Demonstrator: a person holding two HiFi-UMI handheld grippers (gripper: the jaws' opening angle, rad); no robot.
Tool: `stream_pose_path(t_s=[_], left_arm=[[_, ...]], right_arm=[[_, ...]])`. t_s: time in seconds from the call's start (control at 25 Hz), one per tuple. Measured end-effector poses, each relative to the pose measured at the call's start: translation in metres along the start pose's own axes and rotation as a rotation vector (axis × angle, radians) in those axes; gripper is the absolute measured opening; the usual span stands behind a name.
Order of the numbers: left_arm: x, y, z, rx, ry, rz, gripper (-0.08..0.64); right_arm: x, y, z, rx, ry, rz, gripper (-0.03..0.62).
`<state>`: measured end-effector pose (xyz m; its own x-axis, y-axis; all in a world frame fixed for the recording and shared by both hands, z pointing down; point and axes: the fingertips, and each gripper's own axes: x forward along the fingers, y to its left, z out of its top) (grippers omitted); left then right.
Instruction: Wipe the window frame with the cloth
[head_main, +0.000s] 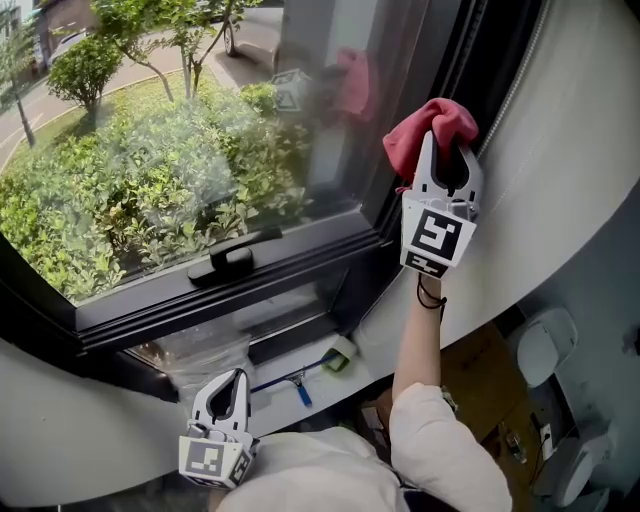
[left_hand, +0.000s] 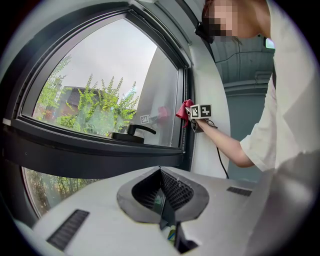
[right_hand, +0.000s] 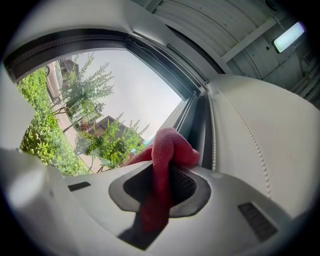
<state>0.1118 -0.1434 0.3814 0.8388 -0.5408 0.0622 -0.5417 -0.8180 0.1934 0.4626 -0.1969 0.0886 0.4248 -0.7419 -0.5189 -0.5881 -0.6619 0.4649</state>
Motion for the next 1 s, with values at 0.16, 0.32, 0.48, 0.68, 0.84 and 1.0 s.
stream_pose_path(t_s=[0.16,0.32,0.48,0.68,0.84,1.0], left_arm=[[-0.001,0.000,-0.001,-0.002,0.001,0.005,0.008],[-0.002,0.000,-0.003,0.002,0.009,0.004,0.009],[-0.003,0.000,-0.005,0.004,0.015,0.005,0.008],[-0.003,0.000,-0.003,-0.006,0.009,0.013,0.008],[-0.002,0.001,-0.004,-0.011,0.006,0.018,0.009],[-0.002,0.003,-0.005,-0.014,0.008,0.019,0.008]], right_arm=[[-0.006,0.006,-0.010,-0.010,0.011,0.006,0.086],[-0.013,0.013,-0.018,-0.026,0.017,0.012,0.086],[-0.019,0.018,-0.026,-0.041,0.026,0.019,0.086],[-0.027,0.025,-0.038,-0.048,0.037,0.029,0.086],[-0.032,0.029,-0.045,-0.040,0.041,0.032,0.086],[-0.036,0.034,-0.052,-0.030,0.044,0.034,0.086]])
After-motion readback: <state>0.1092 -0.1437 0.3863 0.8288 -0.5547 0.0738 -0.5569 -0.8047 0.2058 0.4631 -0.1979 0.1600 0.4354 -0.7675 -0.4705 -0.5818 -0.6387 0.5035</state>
